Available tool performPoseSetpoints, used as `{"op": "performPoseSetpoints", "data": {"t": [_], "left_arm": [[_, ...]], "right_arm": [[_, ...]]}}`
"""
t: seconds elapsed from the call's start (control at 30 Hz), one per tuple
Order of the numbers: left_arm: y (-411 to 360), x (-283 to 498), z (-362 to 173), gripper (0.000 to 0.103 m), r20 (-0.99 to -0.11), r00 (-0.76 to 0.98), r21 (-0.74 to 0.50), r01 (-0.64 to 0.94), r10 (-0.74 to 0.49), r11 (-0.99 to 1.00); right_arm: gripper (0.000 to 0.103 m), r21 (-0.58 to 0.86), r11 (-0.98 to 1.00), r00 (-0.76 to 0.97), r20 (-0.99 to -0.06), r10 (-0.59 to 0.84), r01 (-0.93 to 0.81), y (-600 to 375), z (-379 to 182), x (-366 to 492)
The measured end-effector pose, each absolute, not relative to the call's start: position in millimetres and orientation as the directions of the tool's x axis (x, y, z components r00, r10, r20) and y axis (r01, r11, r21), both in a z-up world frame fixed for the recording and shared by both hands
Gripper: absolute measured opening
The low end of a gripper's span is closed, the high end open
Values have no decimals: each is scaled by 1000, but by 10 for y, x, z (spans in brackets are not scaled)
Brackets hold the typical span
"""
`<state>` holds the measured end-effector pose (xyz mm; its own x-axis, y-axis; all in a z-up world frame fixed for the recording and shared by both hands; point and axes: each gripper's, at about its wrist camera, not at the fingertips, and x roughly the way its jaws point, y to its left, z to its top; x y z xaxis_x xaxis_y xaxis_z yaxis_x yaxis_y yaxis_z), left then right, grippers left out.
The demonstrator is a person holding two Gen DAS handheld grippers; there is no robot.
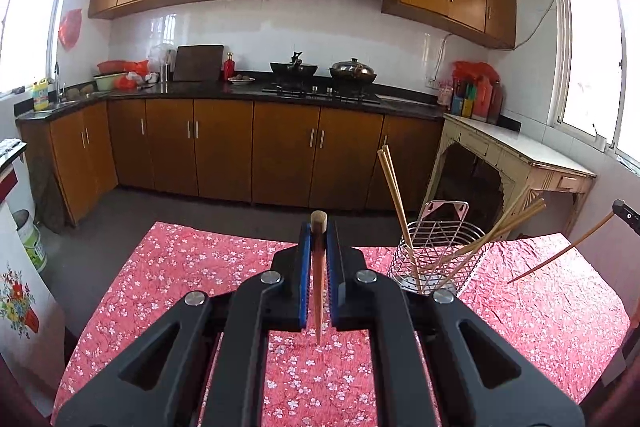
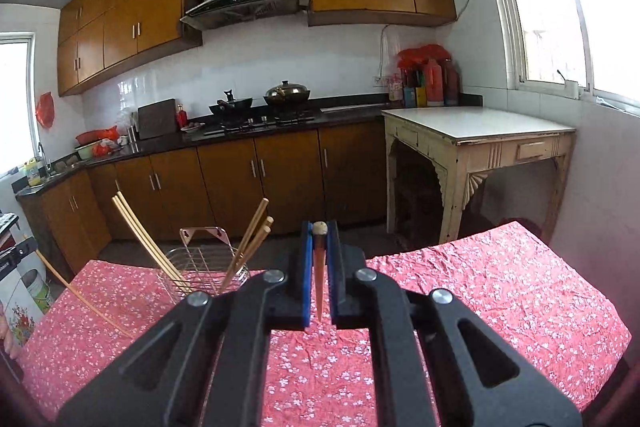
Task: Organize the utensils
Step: 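Lift both held chopsticks and carry them over the wire holder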
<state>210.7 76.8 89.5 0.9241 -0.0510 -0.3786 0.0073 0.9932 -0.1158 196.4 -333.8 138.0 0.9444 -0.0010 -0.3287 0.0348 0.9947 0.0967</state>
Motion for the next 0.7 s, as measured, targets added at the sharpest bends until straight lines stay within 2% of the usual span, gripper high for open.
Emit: {"op": "performPoseSetpoints", "data": {"t": [0.33,0.53,0.7], "left_arm": [[713,2038,1147,7,-338,937,-136,45,-89,990],[506,1984,1564,7,-259,957,-141,95,-129,985],[275,2105,1934,7,-194,967,-176,129,-163,976]], "right_arm": [[7,188,979,937,-320,141,-83,-3319,1738,1768],[7,228,957,942,-240,235,-180,-3224,2211,1593],[7,210,956,942,-222,252,-206,-2999,2426,1806]]}}
